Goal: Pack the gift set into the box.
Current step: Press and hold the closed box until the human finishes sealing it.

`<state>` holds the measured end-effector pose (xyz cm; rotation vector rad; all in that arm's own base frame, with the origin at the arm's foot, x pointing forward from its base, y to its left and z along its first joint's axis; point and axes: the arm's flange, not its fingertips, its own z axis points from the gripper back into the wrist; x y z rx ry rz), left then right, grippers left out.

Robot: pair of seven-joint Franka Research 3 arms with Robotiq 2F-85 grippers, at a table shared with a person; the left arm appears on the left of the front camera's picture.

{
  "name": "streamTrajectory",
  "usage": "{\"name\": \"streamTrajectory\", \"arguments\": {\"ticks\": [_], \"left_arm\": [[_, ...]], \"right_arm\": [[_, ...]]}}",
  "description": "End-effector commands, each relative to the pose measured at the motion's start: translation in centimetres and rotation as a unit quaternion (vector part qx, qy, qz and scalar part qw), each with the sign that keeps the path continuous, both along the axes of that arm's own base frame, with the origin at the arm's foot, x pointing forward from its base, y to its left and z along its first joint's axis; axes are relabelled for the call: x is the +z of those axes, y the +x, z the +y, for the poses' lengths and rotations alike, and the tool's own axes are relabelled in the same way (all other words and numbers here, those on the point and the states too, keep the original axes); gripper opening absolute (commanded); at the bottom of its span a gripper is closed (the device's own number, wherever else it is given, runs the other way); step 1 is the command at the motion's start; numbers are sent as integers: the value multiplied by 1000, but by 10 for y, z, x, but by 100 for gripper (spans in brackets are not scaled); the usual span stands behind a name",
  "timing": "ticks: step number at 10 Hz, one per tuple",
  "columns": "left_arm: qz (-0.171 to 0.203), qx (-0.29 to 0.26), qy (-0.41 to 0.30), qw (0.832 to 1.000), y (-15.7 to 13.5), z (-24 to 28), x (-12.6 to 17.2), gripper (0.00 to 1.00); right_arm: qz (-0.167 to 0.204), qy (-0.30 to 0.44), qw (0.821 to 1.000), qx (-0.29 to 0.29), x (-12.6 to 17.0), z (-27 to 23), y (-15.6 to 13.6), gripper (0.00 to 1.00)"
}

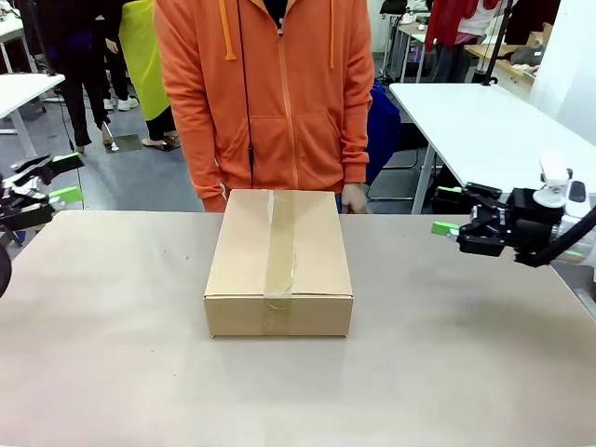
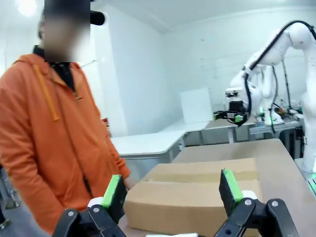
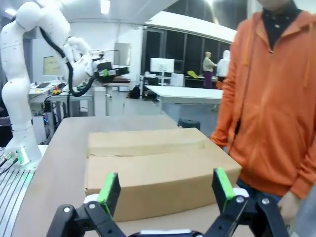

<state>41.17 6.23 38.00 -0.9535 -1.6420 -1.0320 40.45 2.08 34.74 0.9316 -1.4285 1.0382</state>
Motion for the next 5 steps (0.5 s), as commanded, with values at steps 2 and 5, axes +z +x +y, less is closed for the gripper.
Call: {"name": "streamTrajectory", "arguments": {"ticks": [2,5], "left_arm": [[-23,-45,35,998,11,-22,25,100],[-23,-45,35,998,11,-22,25,100]], "right_arm": [[-3,-12,1000,17,11,10,1,100],[-3,-12,1000,17,11,10,1,100]]}}
